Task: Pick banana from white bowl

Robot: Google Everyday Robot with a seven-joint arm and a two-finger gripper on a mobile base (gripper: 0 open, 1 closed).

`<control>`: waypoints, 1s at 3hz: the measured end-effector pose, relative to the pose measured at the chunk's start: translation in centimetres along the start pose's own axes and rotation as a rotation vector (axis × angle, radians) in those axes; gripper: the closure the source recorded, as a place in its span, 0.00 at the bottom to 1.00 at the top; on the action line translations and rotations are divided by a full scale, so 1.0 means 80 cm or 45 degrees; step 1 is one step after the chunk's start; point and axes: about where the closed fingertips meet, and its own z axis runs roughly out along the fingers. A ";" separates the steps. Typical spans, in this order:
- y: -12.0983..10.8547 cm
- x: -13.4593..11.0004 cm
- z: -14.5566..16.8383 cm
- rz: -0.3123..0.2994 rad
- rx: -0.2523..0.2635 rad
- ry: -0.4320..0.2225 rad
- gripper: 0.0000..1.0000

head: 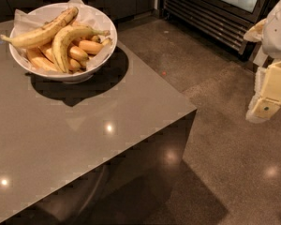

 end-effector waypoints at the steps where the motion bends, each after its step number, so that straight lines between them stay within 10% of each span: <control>1: 0.000 0.000 0.000 0.000 0.000 0.000 0.00; 3: -0.033 -0.032 0.007 -0.113 0.065 0.099 0.00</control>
Offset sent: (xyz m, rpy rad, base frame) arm 0.0176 0.0100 -0.0034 -0.1137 -0.0318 0.0018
